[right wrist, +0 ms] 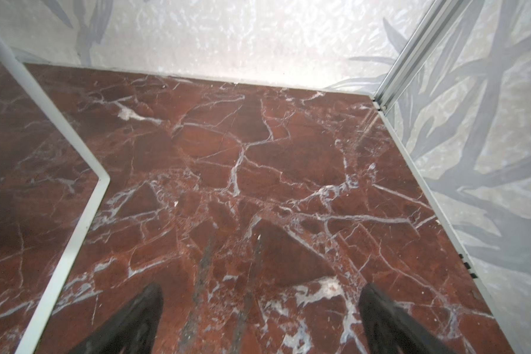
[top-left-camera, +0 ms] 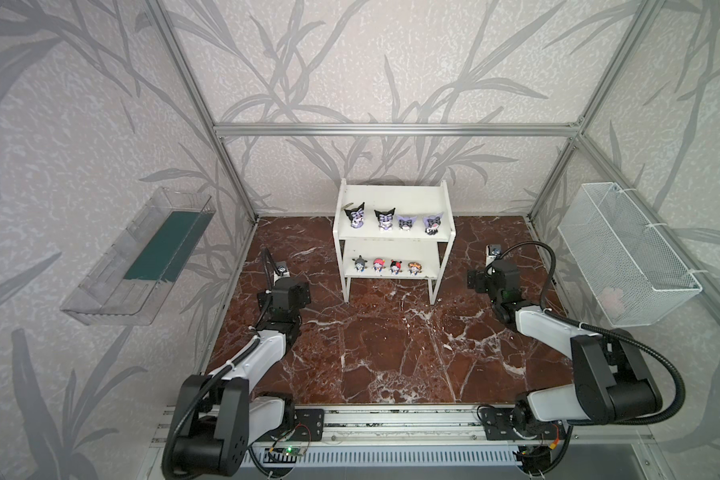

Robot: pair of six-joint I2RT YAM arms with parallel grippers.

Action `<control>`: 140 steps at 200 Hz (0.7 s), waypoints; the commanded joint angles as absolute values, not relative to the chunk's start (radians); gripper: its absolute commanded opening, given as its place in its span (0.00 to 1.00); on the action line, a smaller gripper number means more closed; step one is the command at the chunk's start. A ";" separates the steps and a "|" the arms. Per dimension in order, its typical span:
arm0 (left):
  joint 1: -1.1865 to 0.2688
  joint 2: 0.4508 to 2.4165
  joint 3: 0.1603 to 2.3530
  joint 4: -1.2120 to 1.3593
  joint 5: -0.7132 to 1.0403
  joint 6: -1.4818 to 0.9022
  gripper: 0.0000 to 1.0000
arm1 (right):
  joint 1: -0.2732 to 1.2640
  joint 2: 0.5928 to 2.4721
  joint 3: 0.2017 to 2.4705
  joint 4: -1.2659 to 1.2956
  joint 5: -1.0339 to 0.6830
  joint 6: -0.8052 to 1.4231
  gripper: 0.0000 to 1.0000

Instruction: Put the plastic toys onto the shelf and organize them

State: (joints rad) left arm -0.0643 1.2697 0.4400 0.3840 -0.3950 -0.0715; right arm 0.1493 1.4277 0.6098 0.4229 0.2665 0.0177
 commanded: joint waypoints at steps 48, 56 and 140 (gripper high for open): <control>-0.014 1.503 0.461 0.705 -0.261 -0.058 1.00 | 0.051 1.476 0.522 0.566 0.165 0.053 0.99; -0.014 1.519 0.431 0.783 -0.254 -0.050 0.99 | 0.046 1.488 0.513 0.595 0.160 0.055 0.99; -0.043 1.577 0.354 1.009 -0.310 -0.019 0.99 | 0.086 1.518 0.364 0.873 0.147 -0.012 0.99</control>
